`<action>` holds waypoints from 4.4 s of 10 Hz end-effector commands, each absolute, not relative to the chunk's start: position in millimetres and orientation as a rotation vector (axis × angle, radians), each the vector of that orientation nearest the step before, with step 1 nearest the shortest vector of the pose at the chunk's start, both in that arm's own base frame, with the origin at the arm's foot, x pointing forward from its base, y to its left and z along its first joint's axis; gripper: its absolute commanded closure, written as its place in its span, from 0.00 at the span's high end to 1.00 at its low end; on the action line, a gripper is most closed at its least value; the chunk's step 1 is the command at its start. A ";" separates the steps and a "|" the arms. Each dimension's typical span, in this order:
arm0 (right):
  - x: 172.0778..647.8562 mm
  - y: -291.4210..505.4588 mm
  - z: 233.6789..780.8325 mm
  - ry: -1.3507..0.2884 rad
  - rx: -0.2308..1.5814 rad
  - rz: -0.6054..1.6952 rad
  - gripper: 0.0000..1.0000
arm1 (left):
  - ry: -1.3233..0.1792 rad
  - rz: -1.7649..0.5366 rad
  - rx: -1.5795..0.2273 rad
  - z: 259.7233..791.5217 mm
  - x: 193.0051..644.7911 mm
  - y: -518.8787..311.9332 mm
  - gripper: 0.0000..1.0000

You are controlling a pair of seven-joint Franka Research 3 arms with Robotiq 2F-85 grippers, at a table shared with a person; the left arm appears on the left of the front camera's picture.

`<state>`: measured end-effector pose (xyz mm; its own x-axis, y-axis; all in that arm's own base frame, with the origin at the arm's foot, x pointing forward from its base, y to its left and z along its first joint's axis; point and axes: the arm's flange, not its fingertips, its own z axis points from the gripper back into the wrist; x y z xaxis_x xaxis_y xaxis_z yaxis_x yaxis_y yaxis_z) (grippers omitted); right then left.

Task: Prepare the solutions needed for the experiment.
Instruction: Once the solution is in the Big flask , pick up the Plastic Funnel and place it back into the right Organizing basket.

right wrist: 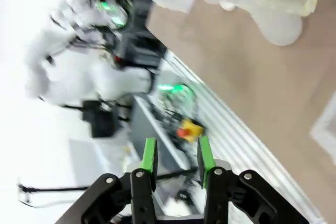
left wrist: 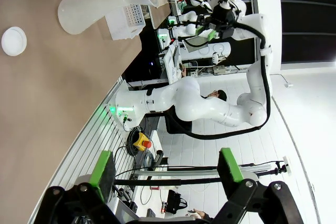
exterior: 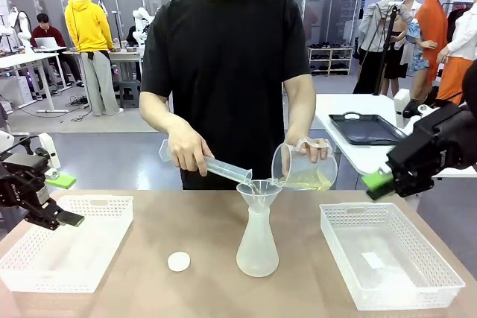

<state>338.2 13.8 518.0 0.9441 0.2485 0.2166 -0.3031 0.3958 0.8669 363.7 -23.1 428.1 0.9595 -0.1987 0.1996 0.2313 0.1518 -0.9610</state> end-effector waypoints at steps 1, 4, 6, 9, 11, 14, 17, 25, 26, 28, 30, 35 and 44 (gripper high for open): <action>333.8 15.5 510.1 -0.156 1.556 -0.344 0.41 | -0.034 -0.313 -1.405 429.5 362.1 -24.3 1.00; 326.4 21.9 497.0 -0.166 1.642 -0.281 0.41 | -0.034 -0.313 -1.405 429.5 362.1 -24.3 1.00; 323.4 23.1 494.0 -0.280 1.666 -0.224 0.41 | -0.034 -0.313 -1.405 429.5 362.1 -24.3 1.00; 316.2 28.1 493.5 -0.380 1.554 0.167 0.41 | -0.034 -0.313 -1.405 429.5 362.1 -24.3 1.00; 350.5 9.7 515.1 -0.309 1.710 -0.146 0.41 | -0.034 -0.313 -1.405 429.5 362.1 -24.3 1.00; 347.4 10.3 510.1 -0.320 1.687 -0.077 0.41 | -0.034 -0.313 -1.405 429.5 362.1 -24.3 1.00; 345.3 19.5 502.0 -0.200 1.481 0.094 0.41 | -0.034 -0.313 -1.405 429.5 362.1 -24.3 1.00; 340.0 30.6 489.4 -0.052 1.440 0.183 0.66 | -0.034 -0.313 -1.405 429.5 362.1 -24.3 1.00; 340.2 31.3 489.0 -0.049 1.443 0.180 1.00 | -0.034 -0.313 -1.405 429.5 362.1 -24.3 1.00; 337.3 33.6 489.1 -0.057 1.442 0.152 0.86 | -0.034 -0.313 -1.405 429.5 362.1 -24.3 1.00; 337.3 33.6 489.1 -0.057 1.442 0.152 0.86 | -0.034 -0.313 -1.405 429.5 362.1 -24.3 1.00; 337.3 33.6 489.1 -0.057 1.442 0.152 0.86 | -0.034 -0.313 -1.405 429.5 362.1 -24.3 1.00; 337.3 33.6 489.1 -0.057 1.442 0.152 0.86 | -0.034 -0.313 -1.405 429.5 362.1 -24.3 1.00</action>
<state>337.8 33.4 488.7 0.9892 0.0695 0.1288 -0.1365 0.1202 0.9833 363.6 -23.0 428.1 0.9596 -0.1986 0.1992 0.2309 0.1521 -0.9610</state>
